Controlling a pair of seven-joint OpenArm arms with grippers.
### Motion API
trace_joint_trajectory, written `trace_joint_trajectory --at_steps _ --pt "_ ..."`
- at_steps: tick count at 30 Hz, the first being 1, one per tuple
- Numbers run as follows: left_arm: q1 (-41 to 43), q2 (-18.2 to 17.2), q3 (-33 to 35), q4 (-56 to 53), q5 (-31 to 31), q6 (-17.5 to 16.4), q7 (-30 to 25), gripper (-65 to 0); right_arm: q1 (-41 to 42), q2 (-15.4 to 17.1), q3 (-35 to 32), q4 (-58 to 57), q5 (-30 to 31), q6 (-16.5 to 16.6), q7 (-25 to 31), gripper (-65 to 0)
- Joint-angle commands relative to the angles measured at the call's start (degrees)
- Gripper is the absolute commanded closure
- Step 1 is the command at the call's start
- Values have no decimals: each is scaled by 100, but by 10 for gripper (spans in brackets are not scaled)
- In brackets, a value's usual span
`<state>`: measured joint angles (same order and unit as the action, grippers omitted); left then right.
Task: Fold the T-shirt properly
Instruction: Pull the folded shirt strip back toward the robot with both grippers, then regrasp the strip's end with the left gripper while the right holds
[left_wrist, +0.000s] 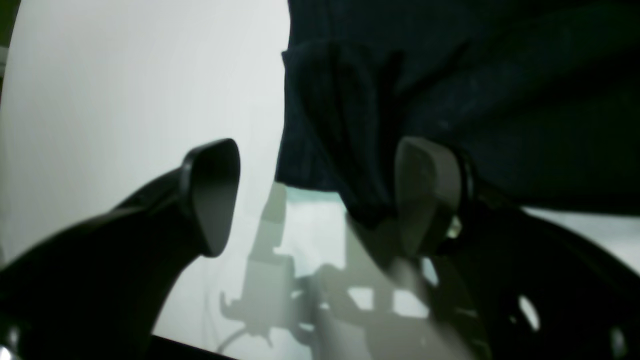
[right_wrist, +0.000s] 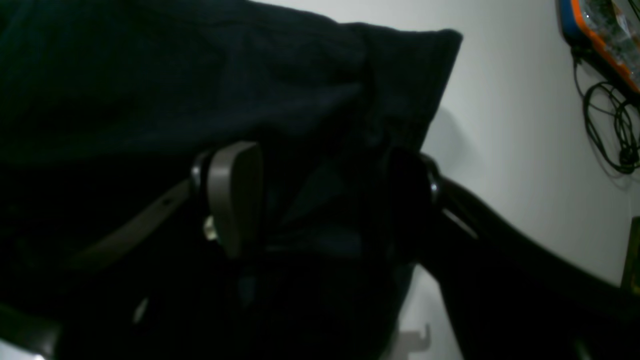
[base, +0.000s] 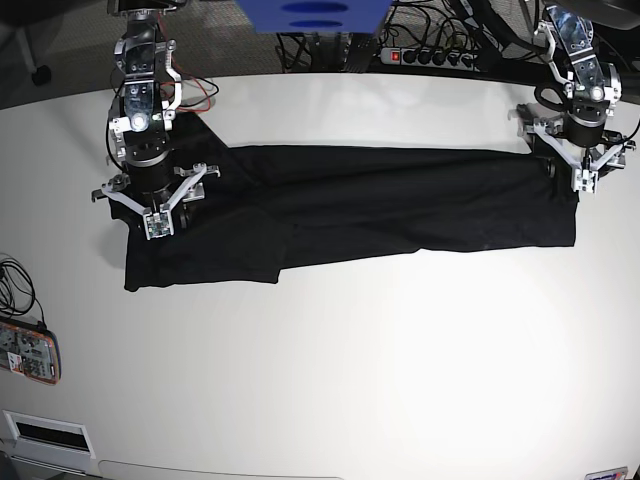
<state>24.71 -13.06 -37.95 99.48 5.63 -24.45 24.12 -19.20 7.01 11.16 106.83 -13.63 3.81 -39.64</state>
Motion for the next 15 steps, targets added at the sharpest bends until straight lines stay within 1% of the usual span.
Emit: trace_joint_trajectory --at_steps 1,11,13,15 --pt "-137 -96 -51 184 -22 40 -113 -478 43 42 14 126 -22 -43 118 -378" --pt "-603 -70 -657 1054 -66 40 -104 -477 17 42 40 460 -4 -43 144 -378" --pt "-612 -43 -578 1195 -75 40 -104 -477 -133 42 40 460 13 -43 153 -378" --pt "-629 0 -253 1054 -75 40 -104 -477 -247 42 31 460 13 -43 162 -378"
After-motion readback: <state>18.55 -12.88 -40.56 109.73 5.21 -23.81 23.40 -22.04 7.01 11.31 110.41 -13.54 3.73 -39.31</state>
